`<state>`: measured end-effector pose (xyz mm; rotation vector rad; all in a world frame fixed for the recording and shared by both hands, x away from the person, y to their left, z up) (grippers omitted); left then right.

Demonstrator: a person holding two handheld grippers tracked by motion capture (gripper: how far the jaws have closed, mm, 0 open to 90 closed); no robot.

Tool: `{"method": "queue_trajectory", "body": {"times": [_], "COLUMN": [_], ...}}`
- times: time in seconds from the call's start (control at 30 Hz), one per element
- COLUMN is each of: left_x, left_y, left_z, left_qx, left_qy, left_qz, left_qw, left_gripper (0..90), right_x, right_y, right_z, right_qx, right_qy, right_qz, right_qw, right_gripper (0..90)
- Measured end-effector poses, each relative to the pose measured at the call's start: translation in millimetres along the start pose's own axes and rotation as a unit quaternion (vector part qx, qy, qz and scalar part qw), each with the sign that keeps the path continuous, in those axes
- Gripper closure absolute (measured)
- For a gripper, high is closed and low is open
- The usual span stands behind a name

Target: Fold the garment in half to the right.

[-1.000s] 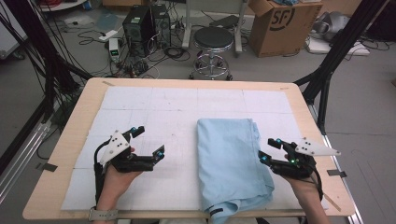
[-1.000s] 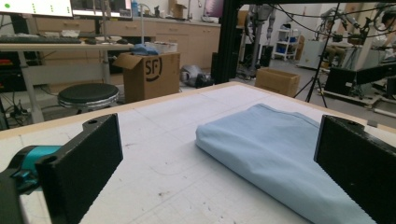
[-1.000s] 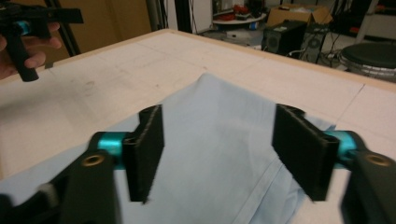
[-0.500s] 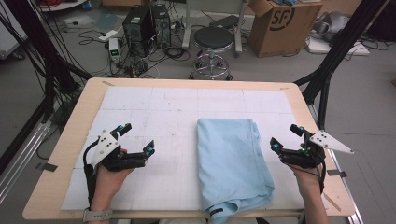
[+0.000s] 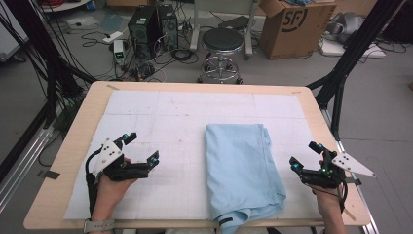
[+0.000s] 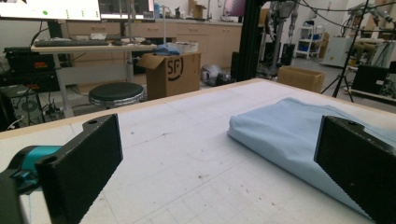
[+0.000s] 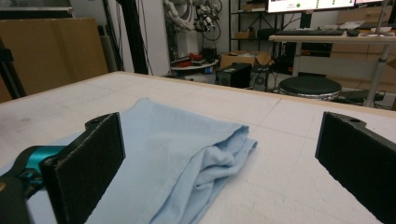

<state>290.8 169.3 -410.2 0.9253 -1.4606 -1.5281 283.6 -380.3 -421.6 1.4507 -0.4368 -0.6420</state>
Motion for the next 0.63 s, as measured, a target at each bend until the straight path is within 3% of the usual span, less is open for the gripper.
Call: {"method": "queue_trajectory", "body": {"times": [0.43,0.63], "left_x": [-0.3,1.4], "left_y": [-2.9,-5.6], "left_z": [2.6,4.0], "left_qx": [-0.008,-0.018], "left_qy": [-0.006,-0.011], "left_qz": [0.004,-0.007], "left_qw": [0.9999,0.9997], "left_gripper": [1.6,1.6], "right_x": [0.2,1.0], "right_y": [-0.8,-3.3], "right_z": [-0.9,-4.6], "right_qx": [0.0,-0.009], "right_qy": [-0.006,-0.005], "right_qz": [0.017,0.017], "right_qw": [0.9998,0.9998], "right_gripper": [0.1,0.1]}}
Point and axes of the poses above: each handheld gripper's, and its own axes: z roughly backward along the jaws, y roughly out of its top, x roughly to its right, the point moved 3 cm from there along -z, roughly forward along the jaws, and after that the axes turned 15 degrees about y, right-handed, at the moved point
